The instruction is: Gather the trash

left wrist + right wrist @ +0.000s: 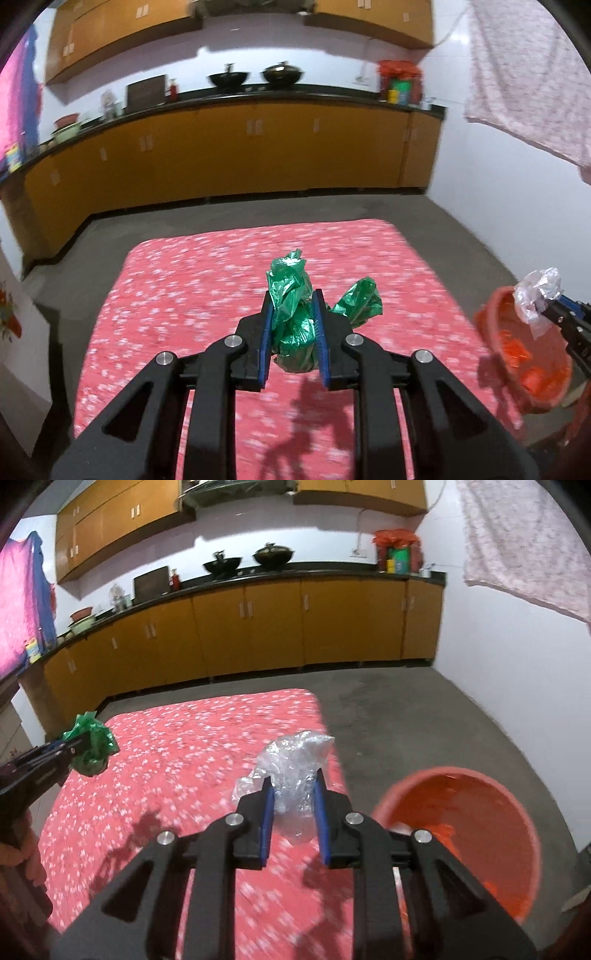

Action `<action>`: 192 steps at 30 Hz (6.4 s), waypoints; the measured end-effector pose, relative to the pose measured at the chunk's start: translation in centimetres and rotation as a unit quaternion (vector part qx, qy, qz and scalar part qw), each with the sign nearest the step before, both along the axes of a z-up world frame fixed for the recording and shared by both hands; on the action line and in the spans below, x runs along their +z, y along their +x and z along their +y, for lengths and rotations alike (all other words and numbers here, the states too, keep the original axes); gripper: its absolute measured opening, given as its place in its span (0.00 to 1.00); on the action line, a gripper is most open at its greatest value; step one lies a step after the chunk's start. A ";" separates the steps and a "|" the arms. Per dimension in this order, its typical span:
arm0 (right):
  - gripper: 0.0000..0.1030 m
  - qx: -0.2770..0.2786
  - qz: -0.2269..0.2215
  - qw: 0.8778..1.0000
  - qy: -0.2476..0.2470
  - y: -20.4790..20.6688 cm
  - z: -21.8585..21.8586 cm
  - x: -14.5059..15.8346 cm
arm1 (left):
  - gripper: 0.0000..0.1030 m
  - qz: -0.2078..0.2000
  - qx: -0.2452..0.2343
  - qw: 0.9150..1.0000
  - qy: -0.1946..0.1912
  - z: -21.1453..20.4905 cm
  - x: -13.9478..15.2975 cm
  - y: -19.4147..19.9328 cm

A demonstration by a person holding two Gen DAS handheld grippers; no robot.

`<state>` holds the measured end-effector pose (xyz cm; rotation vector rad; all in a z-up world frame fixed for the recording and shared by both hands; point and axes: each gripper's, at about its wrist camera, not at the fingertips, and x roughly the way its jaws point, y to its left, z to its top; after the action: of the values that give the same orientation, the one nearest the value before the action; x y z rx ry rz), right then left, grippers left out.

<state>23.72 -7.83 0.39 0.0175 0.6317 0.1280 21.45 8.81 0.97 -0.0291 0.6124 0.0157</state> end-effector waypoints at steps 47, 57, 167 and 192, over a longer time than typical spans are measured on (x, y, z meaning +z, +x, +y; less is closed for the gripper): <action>0.20 -0.163 -0.037 0.985 0.031 -7.7 -19.7 1.2 | 0.19 0.022 -0.266 0.963 -0.024 -25.0 -2.0 -1.6; 0.20 -0.148 -0.029 0.987 0.046 -5.8 -20.4 -0.2 | 0.19 0.041 -0.282 0.958 -0.025 -26.2 -3.8 -0.2; 0.96 -0.138 -0.127 0.982 -0.024 -23.7 -6.2 0.3 | 0.98 -0.117 -0.081 0.990 0.008 -8.3 0.3 -19.2; 0.96 -0.138 -0.125 0.982 -0.022 -23.8 -5.8 0.3 | 0.98 -0.117 -0.081 0.990 0.008 -8.4 0.3 -19.2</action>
<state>-0.03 -13.68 0.70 0.0451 0.3751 -0.1501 2.27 0.44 1.28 0.0334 0.3775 -0.1394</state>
